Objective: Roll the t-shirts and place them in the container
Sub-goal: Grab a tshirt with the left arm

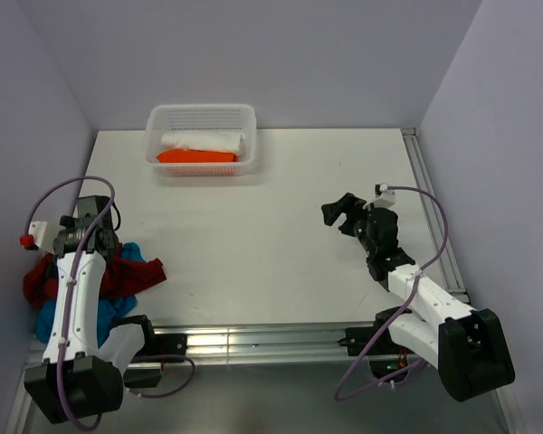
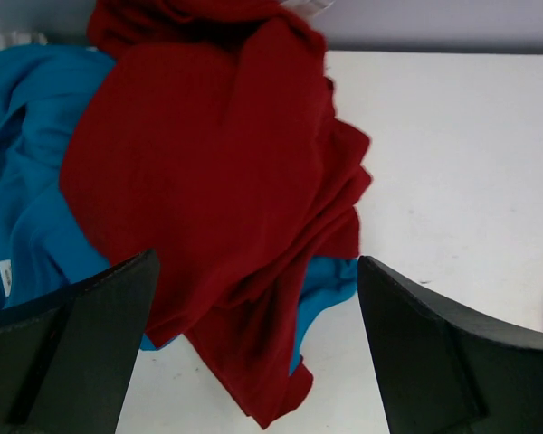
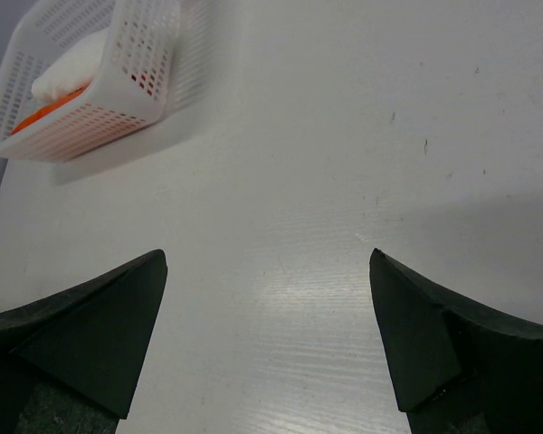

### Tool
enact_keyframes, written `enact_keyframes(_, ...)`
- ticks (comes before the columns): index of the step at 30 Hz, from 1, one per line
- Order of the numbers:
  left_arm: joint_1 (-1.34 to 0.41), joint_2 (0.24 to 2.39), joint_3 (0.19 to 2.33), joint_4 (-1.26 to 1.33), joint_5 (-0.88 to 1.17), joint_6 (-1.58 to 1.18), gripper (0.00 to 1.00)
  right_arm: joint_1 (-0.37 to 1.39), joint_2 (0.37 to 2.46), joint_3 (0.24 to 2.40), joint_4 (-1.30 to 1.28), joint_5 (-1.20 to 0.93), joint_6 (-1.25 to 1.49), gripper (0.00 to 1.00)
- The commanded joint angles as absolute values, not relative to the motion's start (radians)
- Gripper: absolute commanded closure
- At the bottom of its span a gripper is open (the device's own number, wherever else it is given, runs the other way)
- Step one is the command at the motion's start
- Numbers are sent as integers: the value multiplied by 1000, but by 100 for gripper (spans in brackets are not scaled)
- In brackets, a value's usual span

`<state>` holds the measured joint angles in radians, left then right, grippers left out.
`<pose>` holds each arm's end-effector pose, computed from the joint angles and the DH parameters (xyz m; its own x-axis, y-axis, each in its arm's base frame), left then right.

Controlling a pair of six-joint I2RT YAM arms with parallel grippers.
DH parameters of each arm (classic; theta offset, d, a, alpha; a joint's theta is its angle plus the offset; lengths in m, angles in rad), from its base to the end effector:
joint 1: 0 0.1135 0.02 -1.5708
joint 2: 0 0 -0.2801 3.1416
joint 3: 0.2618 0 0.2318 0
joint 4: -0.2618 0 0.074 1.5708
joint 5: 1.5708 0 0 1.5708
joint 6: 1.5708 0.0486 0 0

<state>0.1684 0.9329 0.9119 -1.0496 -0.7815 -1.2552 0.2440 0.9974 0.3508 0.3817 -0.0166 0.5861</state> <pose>0.1228 0.0556 0.2986 0.1612 -0.6571 -0.7364 -0.9626 0.0598 -0.2641 0.1951 0.0494 0.2297 -0.3539 0.4818 -0.8016 -0.0737 0.8401 0.5374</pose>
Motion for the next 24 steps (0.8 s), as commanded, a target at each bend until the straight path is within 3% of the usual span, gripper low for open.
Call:
enact_keyframes(1, 184, 977, 917, -1135, -765, -1359, 5, 241, 1000, 347, 431, -28, 589, 0)
enact_keyframes(9, 248, 1012, 873, -1117, -681, -1378, 6, 241, 1020, 360, 405, -12, 594, 0)
enact_keyframes(12, 299, 1071, 885, -1135, -675, -1378, 13, 241, 1025, 364, 403, -20, 594, 0)
enact_keyframes(15, 348, 1158, 896, -1138, -646, -1347, 33, 241, 1035, 368, 405, -23, 595, 0)
enact_keyframes(16, 363, 1178, 896, -1137, -615, -1341, 49, 241, 1038, 370, 405, -23, 597, 0)
enact_keyframes(18, 416, 1230, 894, -1129, -585, -1319, 67, 241, 1043, 374, 402, -26, 595, 0)
enact_keyframes(21, 457, 1243, 874, -1063, -519, -1264, 75, 242, 1040, 373, 402, -23, 595, 0)
enact_keyframes(23, 459, 1201, 861, -1019, -497, -1253, 96, 241, 1039, 373, 403, -26, 595, 0)
enact_keyframes(24, 460, 1181, 847, -1012, -492, -1238, 100, 241, 1040, 374, 403, -26, 595, 0)
